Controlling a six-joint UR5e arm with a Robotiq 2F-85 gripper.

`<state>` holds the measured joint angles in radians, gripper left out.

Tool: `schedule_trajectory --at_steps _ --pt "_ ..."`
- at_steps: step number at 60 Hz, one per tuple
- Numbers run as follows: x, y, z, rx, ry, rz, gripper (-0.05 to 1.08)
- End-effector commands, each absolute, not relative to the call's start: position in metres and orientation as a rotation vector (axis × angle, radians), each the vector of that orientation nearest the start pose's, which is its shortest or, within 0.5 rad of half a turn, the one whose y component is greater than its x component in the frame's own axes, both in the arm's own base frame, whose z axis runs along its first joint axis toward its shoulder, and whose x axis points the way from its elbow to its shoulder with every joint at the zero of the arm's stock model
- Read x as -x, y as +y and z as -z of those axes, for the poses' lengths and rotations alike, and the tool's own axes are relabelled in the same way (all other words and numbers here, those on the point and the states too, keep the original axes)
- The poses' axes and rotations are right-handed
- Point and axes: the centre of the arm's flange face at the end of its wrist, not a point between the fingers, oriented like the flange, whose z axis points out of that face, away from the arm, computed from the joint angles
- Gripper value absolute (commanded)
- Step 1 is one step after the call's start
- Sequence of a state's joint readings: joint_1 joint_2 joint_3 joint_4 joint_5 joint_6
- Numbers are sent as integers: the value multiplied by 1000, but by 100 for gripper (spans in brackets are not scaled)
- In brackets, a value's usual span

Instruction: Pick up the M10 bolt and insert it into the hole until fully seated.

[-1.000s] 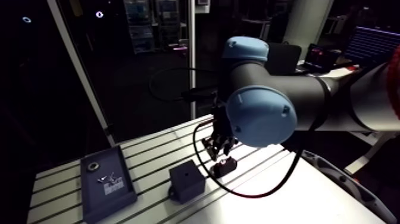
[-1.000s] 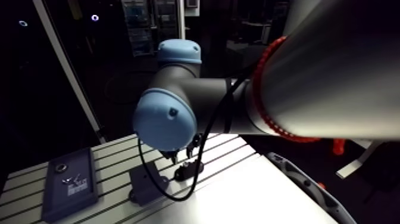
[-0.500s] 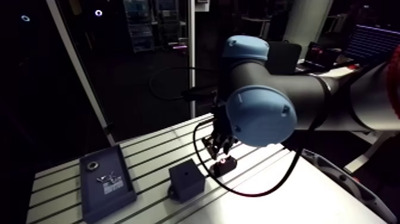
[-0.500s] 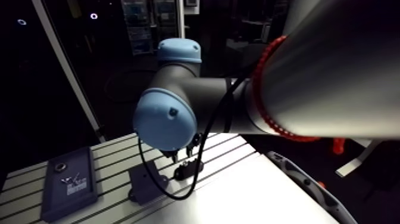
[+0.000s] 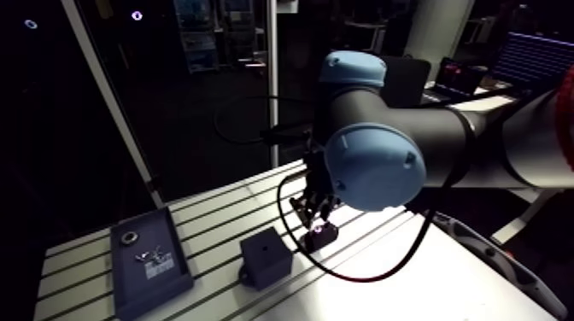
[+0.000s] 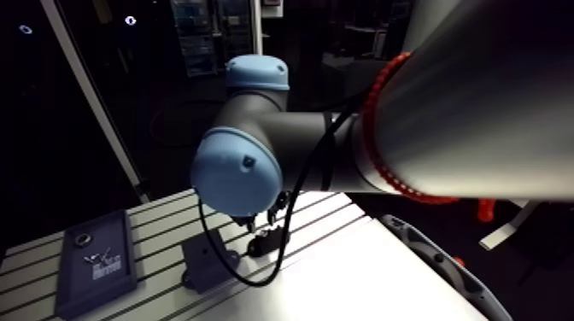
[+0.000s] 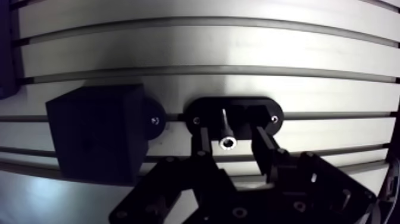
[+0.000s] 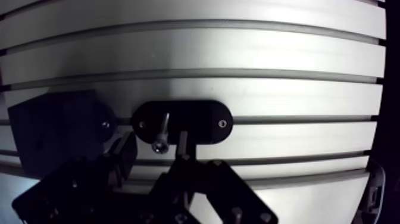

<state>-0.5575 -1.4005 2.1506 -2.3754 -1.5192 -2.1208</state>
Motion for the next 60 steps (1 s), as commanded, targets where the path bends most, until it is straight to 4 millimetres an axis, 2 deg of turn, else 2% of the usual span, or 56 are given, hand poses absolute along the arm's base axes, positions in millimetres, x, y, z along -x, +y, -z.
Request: schedule_trajectory --at_steps 1,60 --pt "466 128 -218 -14 3210 29 52" --pt "459 127 -209 -25 3194 33 52"
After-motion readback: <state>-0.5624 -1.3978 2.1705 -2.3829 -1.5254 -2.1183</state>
